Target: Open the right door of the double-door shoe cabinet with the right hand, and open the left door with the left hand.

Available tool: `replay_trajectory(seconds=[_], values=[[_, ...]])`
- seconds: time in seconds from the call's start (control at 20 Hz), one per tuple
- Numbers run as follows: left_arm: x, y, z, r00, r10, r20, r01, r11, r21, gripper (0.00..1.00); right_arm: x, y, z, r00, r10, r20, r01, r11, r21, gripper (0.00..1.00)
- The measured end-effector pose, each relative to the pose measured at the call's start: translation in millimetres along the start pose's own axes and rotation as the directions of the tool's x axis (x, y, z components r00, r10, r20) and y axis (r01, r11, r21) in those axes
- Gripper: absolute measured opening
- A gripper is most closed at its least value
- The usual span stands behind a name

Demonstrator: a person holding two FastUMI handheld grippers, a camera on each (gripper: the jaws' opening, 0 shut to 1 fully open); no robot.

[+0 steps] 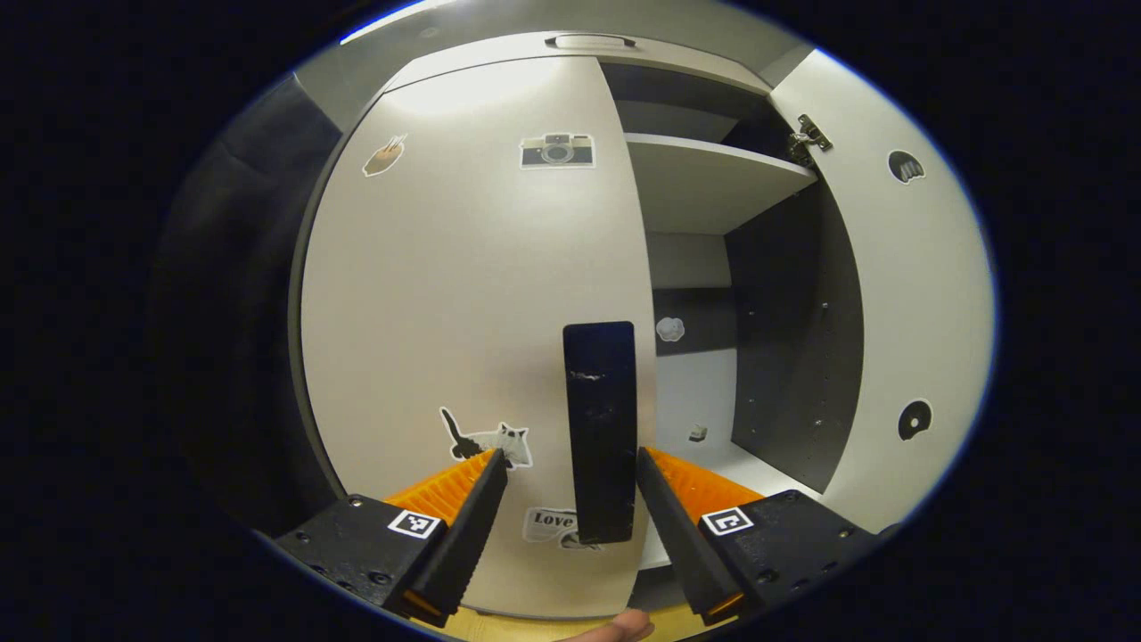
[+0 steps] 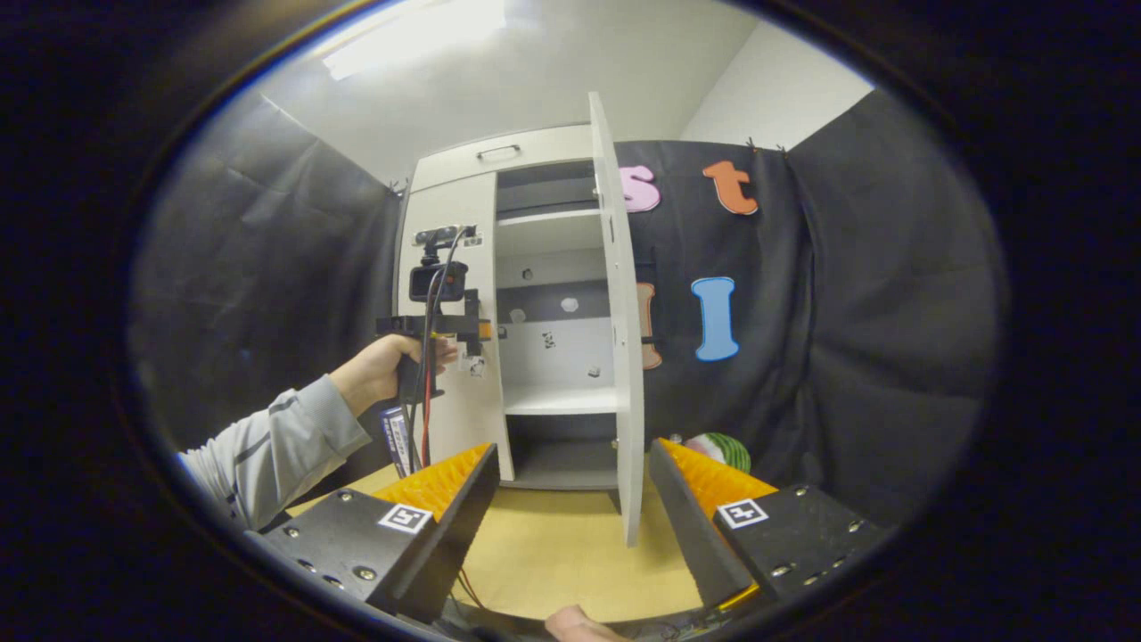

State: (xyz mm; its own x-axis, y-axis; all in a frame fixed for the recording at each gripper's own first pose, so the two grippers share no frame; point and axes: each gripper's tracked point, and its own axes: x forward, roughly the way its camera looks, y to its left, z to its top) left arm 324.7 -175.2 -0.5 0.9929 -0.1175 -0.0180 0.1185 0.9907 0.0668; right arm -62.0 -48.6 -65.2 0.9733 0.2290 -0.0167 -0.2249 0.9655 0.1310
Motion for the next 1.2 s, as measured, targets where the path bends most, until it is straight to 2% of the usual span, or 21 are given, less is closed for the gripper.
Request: replay_trajectory(seconds=[0.2, 0.35, 0.4, 0.45, 0.5, 0.65, 0.8, 0.85, 0.95, 1.1, 1.2], values=[[3, 1, -1, 1.000, 0.017, -0.007, -0.017, 1.000, -0.015, 0.83, 5, -7, 6, 0.999, -0.020, 0.037, 0.019, 1.000, 0.022, 1.00], [2, -4, -4, 1.000, 0.011, -0.019, -0.011, 0.999, -0.031, 0.79, 6, -14, -3, 0.999, -0.045, 0.008, 0.044, 0.996, 0.080, 1.00], [0, -17, -4, 0.999, -0.034, -0.027, 0.033, 0.999, -0.040, 0.71, 5, -15, -4, 0.999, -0.054, 0.007, 0.053, 0.995, 0.087, 1.00], [-4, -19, -2, 0.999, -0.025, -0.027, 0.025, 1.000, -0.016, 0.63, 3, -14, -3, 0.998, -0.062, 0.010, 0.061, 0.994, 0.085, 1.00], [3, -17, -7, 0.999, -0.026, -0.038, 0.025, 1.000, -0.017, 0.29, 1, -15, -2, 0.997, -0.073, 0.013, 0.072, 0.994, 0.080, 1.00], [-2, -18, -6, 0.998, -0.055, -0.032, 0.053, 0.997, -0.049, 0.26, -2, -11, -1, 0.995, -0.094, 0.027, 0.093, 0.994, 0.051, 1.00], [-13, -16, -8, 0.998, -0.056, -0.042, 0.054, 0.998, -0.042, 0.27, -6, -6, -3, 0.994, -0.109, 0.030, 0.108, 0.994, 0.009, 1.00], [-17, -15, -7, 0.998, -0.057, -0.038, 0.055, 0.997, -0.049, 0.27, -9, -6, -6, 0.992, -0.122, 0.029, 0.122, 0.992, -0.004, 0.97], [-28, -15, -6, 0.996, -0.079, -0.035, 0.077, 0.996, -0.054, 0.25, -15, -6, -7, 0.987, -0.156, 0.035, 0.156, 0.987, -0.021, 1.00], [-37, -12, -8, 0.994, -0.100, -0.032, 0.098, 0.994, -0.058, 0.26, -21, 9, -14, 0.989, -0.147, 0.017, 0.147, 0.989, -0.029, 0.98], [-43, -11, -9, 0.994, -0.102, -0.032, 0.099, 0.993, -0.065, 0.26, -18, 9, -14, 0.988, -0.152, 0.012, 0.152, 0.988, -0.027, 1.00]])
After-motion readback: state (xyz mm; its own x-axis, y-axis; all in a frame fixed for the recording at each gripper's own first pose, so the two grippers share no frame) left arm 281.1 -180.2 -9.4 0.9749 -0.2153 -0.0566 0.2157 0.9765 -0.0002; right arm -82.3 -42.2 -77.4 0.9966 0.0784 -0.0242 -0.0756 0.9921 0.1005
